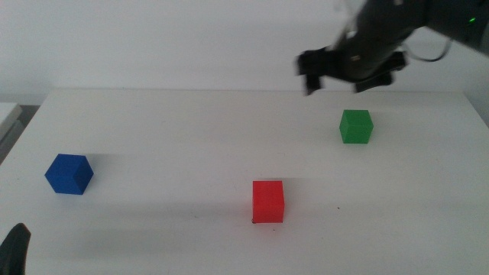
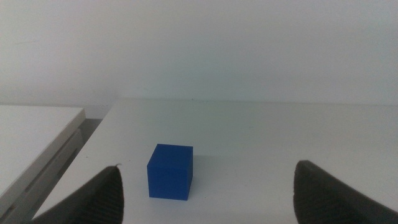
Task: Stack red cubes first, then green, then blue cubes in a specific spot.
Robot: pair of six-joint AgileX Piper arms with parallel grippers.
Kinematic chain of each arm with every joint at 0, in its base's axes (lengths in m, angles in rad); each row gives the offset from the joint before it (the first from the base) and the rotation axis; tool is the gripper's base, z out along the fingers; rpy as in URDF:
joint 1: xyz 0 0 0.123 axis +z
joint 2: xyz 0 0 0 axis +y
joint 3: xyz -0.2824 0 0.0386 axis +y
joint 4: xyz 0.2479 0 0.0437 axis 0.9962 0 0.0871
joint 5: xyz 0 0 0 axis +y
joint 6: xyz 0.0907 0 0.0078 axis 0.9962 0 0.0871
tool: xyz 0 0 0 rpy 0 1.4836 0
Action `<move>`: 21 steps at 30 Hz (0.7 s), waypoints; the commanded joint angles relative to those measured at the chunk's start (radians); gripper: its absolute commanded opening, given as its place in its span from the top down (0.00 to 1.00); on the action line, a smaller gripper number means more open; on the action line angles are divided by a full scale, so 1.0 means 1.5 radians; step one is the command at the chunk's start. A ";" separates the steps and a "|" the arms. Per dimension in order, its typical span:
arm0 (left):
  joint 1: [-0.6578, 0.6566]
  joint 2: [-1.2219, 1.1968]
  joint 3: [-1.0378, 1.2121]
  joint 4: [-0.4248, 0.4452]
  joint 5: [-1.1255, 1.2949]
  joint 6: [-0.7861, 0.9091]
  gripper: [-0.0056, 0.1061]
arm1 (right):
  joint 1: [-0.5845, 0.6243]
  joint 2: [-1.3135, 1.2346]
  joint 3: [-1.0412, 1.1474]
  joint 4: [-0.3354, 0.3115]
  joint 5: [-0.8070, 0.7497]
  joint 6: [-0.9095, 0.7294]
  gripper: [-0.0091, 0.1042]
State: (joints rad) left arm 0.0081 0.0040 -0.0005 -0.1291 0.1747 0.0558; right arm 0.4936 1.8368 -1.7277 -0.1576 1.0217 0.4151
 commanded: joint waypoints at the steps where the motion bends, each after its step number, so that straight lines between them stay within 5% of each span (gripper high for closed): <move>1: -0.004 -0.003 0.000 0.000 -0.009 0.000 0.11 | -0.059 0.011 0.000 -0.006 -0.025 -0.038 0.10; 7: -0.004 -0.003 0.000 0.000 -0.009 0.000 0.11 | -0.161 0.105 -0.091 0.071 0.008 -0.076 0.10; 14: -0.004 -0.003 0.000 0.000 -0.009 0.000 0.11 | -0.190 0.258 -0.300 0.079 0.133 -0.102 0.10; 21: -0.004 -0.003 0.000 0.000 -0.009 0.000 0.11 | -0.191 0.359 -0.382 0.072 0.133 -0.102 0.10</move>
State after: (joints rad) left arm 0.0081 0.0040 -0.0005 -0.1291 0.1730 0.0558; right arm 0.2171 2.3608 -2.2876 -0.0427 1.2101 0.2700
